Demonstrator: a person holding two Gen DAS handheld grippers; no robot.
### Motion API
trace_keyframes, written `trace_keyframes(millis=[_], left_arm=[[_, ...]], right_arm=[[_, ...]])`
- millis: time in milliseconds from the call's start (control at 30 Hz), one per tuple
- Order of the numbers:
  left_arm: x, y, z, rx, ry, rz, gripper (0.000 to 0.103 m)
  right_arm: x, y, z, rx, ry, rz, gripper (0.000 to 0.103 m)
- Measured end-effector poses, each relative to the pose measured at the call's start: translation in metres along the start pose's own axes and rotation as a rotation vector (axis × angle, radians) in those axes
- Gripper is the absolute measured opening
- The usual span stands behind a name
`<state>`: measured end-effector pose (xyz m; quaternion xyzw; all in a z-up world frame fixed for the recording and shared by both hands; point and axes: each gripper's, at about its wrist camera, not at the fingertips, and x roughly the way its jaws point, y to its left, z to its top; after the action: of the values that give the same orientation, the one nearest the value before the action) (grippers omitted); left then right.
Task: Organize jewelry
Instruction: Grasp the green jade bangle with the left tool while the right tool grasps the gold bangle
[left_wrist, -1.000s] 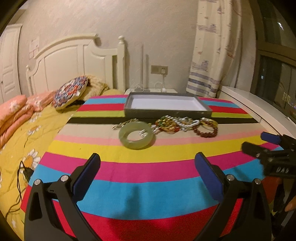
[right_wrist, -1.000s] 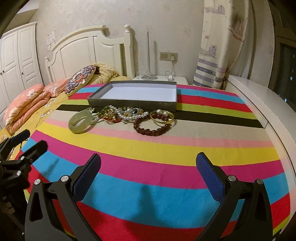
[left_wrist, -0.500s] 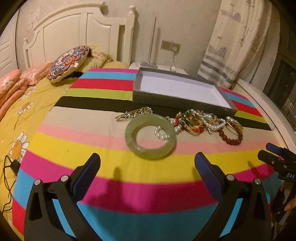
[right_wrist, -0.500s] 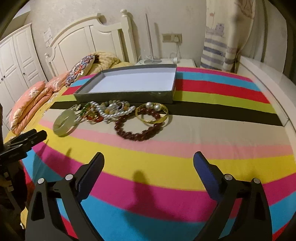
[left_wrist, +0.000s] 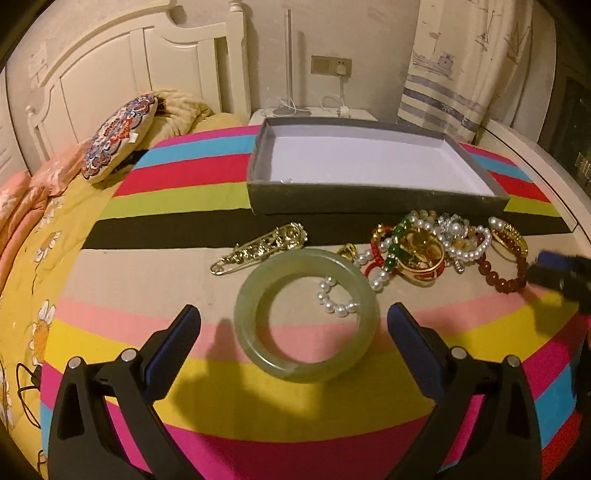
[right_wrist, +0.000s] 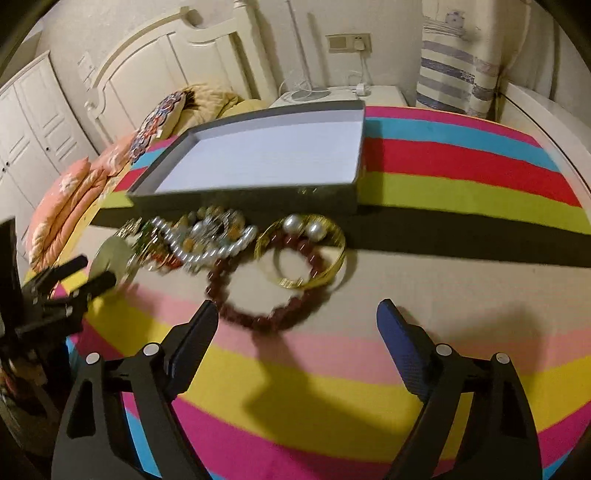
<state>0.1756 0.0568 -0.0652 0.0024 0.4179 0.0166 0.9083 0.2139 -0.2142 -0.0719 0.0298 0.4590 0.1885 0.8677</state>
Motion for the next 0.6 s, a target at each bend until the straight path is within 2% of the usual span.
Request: trace_keyframes(millis=[100,133,367,467,600], left_arm=[[0.007,0.001,0.002,-0.006,0.016,-0.042,0.089],[0.010,0.001,0.002,-0.008,0.029,-0.050,0.079],[0.015,0.000,0.001,-0.002,0.034,-0.065,0.078],[0.015,0.000,0.000,-0.009,0.032,-0.073,0.078],[0.015,0.000,0.000,-0.009,0.031,-0.073,0.078]], right_arm=[[0.007,-0.002,0.007,-0.006,0.014,-0.015,0.083],[0.010,-0.001,0.011,-0.017,0.014,-0.026,0.082],[0.024,0.008,0.025,-0.088,0.028,-0.049,0.076],[0.025,0.017,0.022,-0.147,0.015,-0.095,0.058],[0.020,0.018,0.017,-0.163,-0.007,-0.072,0.058]])
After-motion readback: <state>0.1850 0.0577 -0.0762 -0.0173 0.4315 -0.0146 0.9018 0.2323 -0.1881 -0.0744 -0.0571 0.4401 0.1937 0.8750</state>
